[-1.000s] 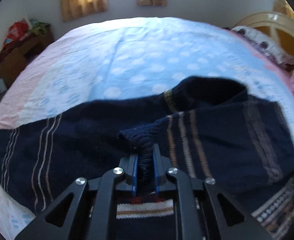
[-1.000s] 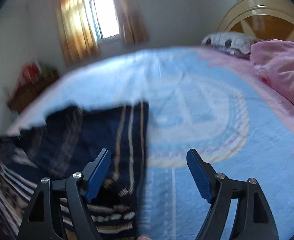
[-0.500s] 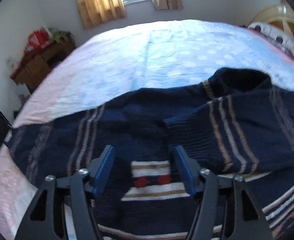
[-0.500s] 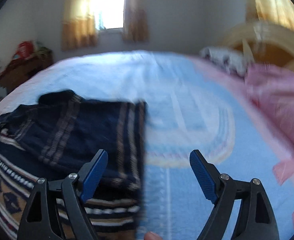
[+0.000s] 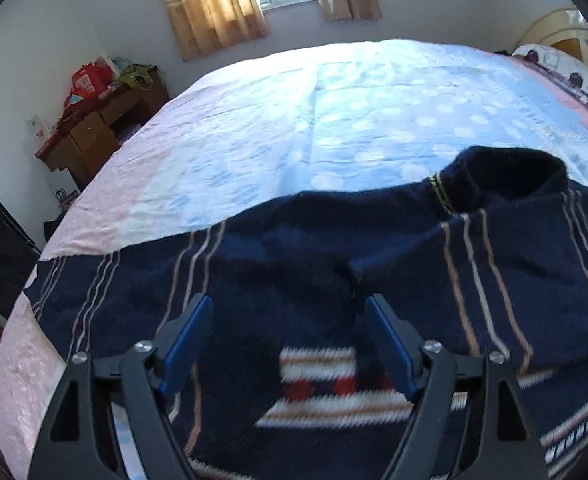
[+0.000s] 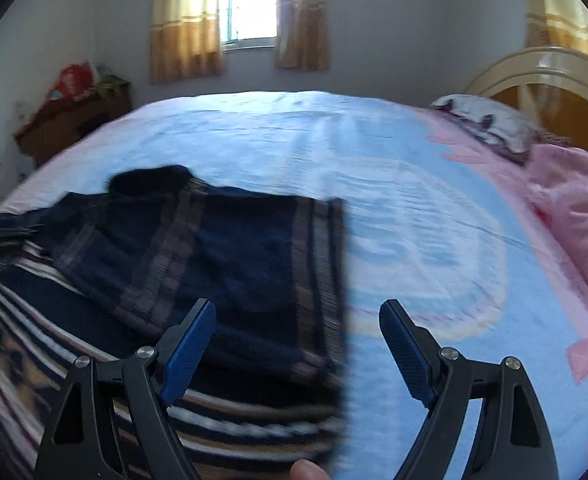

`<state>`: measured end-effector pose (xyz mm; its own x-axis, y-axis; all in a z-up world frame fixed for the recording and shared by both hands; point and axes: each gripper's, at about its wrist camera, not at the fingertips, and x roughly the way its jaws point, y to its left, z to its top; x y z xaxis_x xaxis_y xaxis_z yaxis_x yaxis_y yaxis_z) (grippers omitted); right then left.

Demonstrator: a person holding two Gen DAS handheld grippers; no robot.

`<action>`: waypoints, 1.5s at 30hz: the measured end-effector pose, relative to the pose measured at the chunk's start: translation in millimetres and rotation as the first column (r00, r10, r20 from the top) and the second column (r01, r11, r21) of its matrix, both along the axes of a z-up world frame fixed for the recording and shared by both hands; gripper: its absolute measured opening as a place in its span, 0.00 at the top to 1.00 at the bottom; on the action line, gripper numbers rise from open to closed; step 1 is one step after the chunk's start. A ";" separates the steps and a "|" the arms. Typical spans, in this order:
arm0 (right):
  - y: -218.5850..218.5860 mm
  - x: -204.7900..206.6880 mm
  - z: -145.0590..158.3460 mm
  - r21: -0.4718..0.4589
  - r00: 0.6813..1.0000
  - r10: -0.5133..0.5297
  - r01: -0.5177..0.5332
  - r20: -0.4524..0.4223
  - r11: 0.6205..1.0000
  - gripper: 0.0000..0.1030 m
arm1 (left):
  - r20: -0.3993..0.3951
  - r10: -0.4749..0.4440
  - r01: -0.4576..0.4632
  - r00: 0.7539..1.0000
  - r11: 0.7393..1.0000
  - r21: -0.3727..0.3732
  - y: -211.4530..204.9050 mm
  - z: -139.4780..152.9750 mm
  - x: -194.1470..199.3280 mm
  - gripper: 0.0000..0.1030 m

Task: Fold small clothes
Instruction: 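Move the left tool to the other sleeve cuff and grasp it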

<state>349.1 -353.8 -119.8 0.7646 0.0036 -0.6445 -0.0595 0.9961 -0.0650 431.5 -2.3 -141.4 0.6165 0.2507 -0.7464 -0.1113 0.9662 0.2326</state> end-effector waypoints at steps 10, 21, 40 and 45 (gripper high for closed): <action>20.8 40.4 -45.8 -0.009 0.978 -0.074 0.073 -0.195 0.997 0.18 | 0.022 -0.025 0.024 0.999 0.998 0.049 -10.7 -18.6 -12.3 0.18; 47.2 12.8 -28.0 -0.060 0.974 -0.152 0.144 -0.167 0.988 0.18 | 0.067 -0.018 0.025 0.998 0.995 -0.099 25.2 -5.1 -44.5 0.12; 193.0 -42.9 -45.3 -0.260 0.968 0.242 -0.251 -0.065 0.932 0.17 | 0.131 0.503 -0.503 0.854 0.863 -0.037 338.2 5.1 -67.1 0.12; 181.4 -38.1 -36.5 -0.159 0.970 0.236 -0.241 -0.052 0.957 0.17 | 0.094 0.614 -0.581 0.784 0.778 -0.240 399.6 -4.4 -60.3 0.12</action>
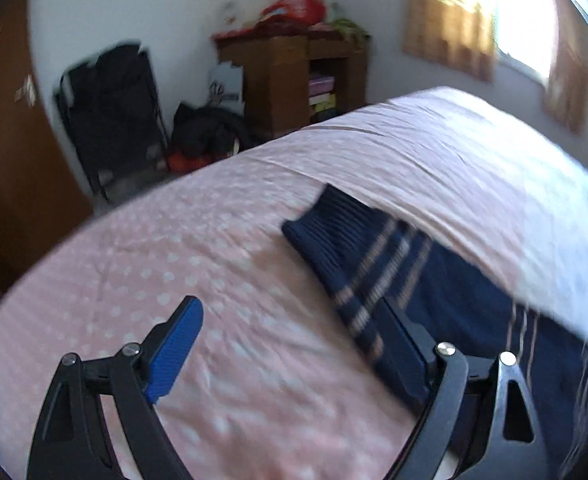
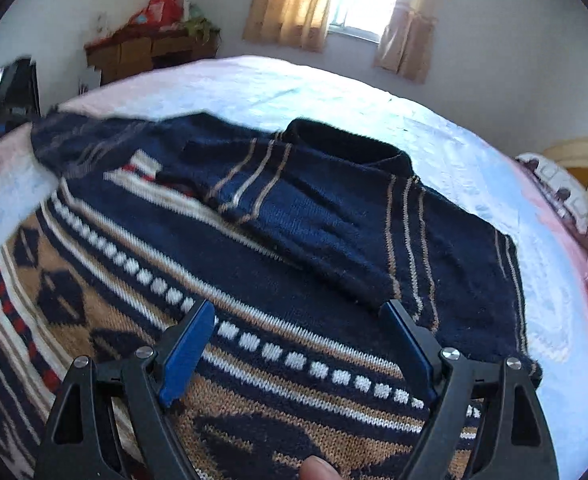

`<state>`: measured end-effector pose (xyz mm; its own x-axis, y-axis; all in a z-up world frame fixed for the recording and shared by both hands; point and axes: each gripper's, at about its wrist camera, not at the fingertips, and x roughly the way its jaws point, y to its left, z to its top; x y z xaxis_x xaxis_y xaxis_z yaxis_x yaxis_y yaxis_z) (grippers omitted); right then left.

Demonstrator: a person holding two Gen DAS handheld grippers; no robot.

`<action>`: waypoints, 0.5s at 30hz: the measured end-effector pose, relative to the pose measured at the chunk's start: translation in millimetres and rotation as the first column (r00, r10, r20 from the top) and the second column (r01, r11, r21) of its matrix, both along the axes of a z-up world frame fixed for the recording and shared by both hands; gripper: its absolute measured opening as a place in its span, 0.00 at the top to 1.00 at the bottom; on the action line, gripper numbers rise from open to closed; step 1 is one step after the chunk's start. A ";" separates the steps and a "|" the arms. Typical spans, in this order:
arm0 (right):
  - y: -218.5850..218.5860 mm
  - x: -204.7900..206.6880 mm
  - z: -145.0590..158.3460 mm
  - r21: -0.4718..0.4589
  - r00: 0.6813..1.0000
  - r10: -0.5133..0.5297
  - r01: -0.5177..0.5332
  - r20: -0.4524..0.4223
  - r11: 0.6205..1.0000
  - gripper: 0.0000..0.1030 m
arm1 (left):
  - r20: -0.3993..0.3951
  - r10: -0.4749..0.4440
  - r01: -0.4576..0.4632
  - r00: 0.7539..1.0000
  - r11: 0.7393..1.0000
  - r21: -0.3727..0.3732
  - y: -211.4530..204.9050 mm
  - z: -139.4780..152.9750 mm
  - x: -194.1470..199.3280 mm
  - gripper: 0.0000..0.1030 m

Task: Fold small clothes
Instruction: 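Move the left tool to the other sleeve cuff and grasp it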

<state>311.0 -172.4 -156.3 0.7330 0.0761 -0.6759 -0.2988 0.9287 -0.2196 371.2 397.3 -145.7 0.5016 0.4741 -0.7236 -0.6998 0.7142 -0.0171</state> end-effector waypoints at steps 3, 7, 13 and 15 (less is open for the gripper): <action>-3.2 1.4 4.3 0.025 0.999 -0.018 0.017 0.034 1.000 0.17 | 0.039 0.014 -0.011 0.999 0.998 -0.067 13.8 -6.2 11.4 0.14; -1.0 -2.7 1.8 0.011 0.998 -0.023 0.022 0.062 1.000 0.17 | 0.067 -0.002 0.009 0.998 0.995 -0.102 20.5 -12.5 31.4 0.21; 6.5 -8.6 1.4 -0.027 0.996 -0.002 0.004 0.090 1.000 0.17 | 0.059 -0.018 0.025 0.998 0.993 -0.118 24.0 -20.8 50.2 0.47; 7.3 -6.2 -1.1 -0.033 0.997 -0.004 0.007 0.077 0.999 0.17 | 0.057 -0.027 0.034 0.998 0.993 -0.113 22.9 -20.2 51.6 0.83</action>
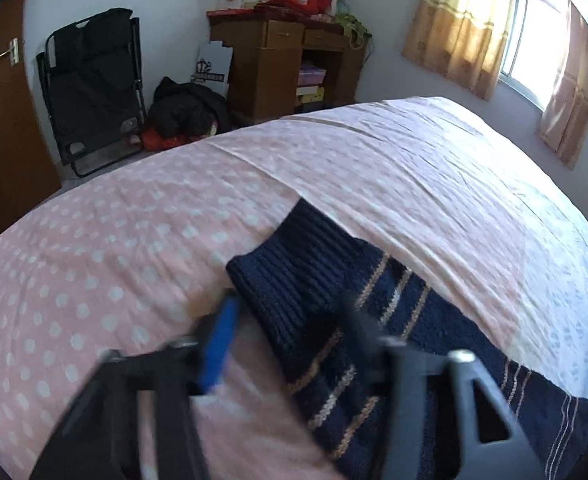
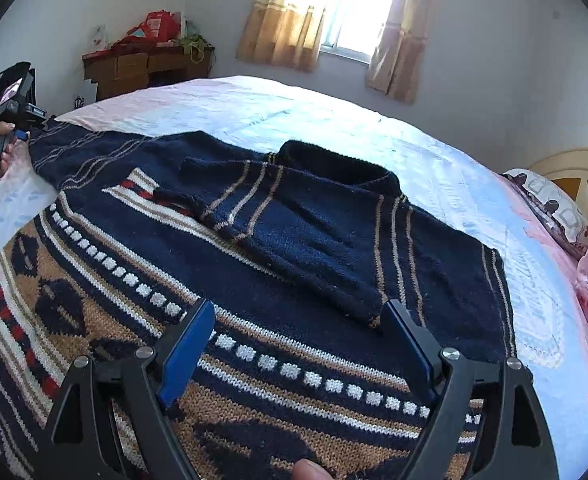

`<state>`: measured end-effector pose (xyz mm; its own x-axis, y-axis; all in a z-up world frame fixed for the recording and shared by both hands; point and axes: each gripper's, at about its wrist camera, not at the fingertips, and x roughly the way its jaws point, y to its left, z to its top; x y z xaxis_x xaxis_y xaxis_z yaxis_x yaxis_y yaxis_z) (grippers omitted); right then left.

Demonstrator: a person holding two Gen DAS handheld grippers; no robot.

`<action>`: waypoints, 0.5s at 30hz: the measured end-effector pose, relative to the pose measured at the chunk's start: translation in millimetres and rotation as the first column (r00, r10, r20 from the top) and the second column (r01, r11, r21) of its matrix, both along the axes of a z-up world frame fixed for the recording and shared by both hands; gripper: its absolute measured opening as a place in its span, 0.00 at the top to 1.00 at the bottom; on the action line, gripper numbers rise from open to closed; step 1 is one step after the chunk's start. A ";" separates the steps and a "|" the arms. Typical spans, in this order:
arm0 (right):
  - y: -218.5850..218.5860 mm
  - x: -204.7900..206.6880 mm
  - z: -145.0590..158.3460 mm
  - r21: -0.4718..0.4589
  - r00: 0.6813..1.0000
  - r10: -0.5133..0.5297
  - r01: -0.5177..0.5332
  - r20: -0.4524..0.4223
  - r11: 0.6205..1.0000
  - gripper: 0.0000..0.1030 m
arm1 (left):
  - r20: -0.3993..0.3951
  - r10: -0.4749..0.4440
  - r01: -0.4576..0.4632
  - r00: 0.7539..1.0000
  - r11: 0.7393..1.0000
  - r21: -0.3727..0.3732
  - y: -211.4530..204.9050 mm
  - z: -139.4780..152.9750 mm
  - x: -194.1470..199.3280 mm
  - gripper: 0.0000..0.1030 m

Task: Fold small clothes
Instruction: 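Move the left tool to the other sleeve cuff and grasp it, then carry the sleeve with the left tool across the sweater body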

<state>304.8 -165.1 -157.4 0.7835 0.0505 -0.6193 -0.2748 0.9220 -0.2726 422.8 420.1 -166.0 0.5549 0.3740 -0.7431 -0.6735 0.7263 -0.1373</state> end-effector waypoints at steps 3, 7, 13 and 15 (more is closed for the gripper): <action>-1.6 3.8 -2.7 0.002 1.000 -0.011 0.011 -0.018 1.000 0.17 | 0.009 -0.022 0.022 1.000 1.000 -0.008 -3.3 3.5 -1.5 0.93; -5.0 2.6 -0.3 0.020 1.000 -0.017 0.017 -0.007 1.000 0.17 | 0.054 -0.034 0.035 0.998 0.999 -0.022 -10.6 15.7 -10.1 0.93; -24.3 -2.9 17.4 0.119 0.999 -0.041 0.039 0.016 0.992 0.17 | 0.161 -0.116 0.125 0.980 0.991 -0.045 -47.5 60.2 -24.2 0.93; -33.2 -5.6 24.8 0.150 0.998 -0.054 0.051 0.019 0.987 0.17 | 0.190 -0.159 0.171 0.969 0.984 -0.048 -67.2 77.6 -26.9 0.93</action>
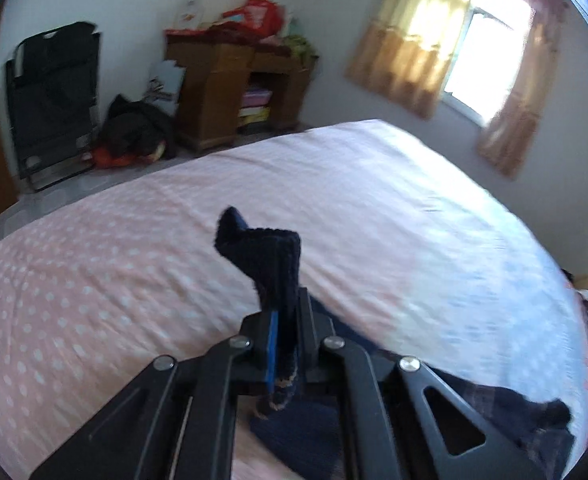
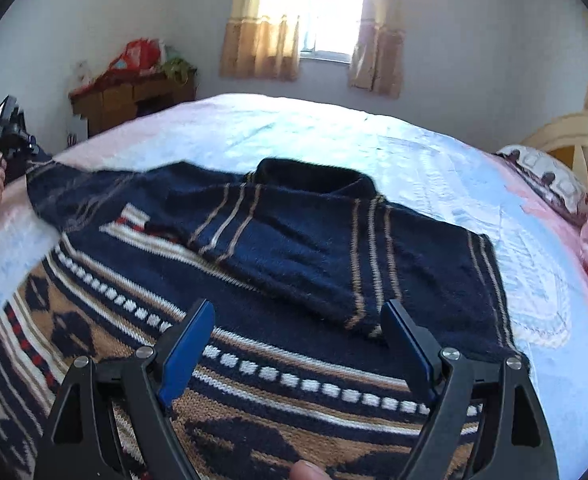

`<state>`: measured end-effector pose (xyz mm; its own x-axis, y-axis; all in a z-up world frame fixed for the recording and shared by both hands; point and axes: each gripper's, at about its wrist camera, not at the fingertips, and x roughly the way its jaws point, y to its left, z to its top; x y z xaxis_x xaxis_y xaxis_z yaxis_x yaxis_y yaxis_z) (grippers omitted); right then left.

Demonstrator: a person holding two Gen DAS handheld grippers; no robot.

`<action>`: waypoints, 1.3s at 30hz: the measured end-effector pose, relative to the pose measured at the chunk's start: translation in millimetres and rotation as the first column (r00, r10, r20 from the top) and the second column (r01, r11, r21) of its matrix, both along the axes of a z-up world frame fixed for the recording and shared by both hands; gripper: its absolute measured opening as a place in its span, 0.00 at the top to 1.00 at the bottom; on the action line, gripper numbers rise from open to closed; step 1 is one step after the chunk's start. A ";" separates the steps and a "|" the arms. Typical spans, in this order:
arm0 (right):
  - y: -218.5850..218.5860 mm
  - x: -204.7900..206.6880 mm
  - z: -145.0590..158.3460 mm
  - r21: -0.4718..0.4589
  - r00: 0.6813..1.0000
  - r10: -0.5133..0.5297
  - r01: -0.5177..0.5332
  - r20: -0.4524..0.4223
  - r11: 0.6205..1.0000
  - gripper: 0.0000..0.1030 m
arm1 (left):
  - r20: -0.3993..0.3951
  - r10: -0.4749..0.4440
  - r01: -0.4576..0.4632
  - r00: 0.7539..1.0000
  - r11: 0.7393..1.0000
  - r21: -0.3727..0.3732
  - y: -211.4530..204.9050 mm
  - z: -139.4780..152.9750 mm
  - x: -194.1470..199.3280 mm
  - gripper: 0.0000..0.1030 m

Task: Fold small clothes
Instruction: 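Carry the sleeve with the left tool across the sweater body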

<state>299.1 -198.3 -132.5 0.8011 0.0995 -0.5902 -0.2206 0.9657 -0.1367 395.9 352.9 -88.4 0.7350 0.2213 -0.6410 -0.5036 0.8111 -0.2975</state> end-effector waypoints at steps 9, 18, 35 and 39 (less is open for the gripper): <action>-37.6 -29.1 18.7 0.044 0.999 -0.026 0.025 0.031 0.999 0.17 | 0.100 -0.142 0.149 0.985 0.986 -0.069 -91.8 46.7 -3.3 0.93; -80.7 -58.4 27.2 0.071 0.994 -0.075 0.070 0.075 0.995 0.17 | 0.175 -0.259 0.290 0.950 0.941 -0.176 -191.4 65.1 -2.3 0.93; -128.2 -70.4 15.7 0.225 0.986 -0.151 0.134 0.063 0.965 0.17 | 0.147 -0.479 0.501 0.865 0.841 -0.205 -396.8 35.6 20.8 0.93; -132.6 -66.6 10.4 0.240 0.985 -0.169 0.155 0.040 0.958 0.17 | 0.100 -0.543 0.552 0.834 0.821 -0.147 -432.0 20.3 26.9 0.92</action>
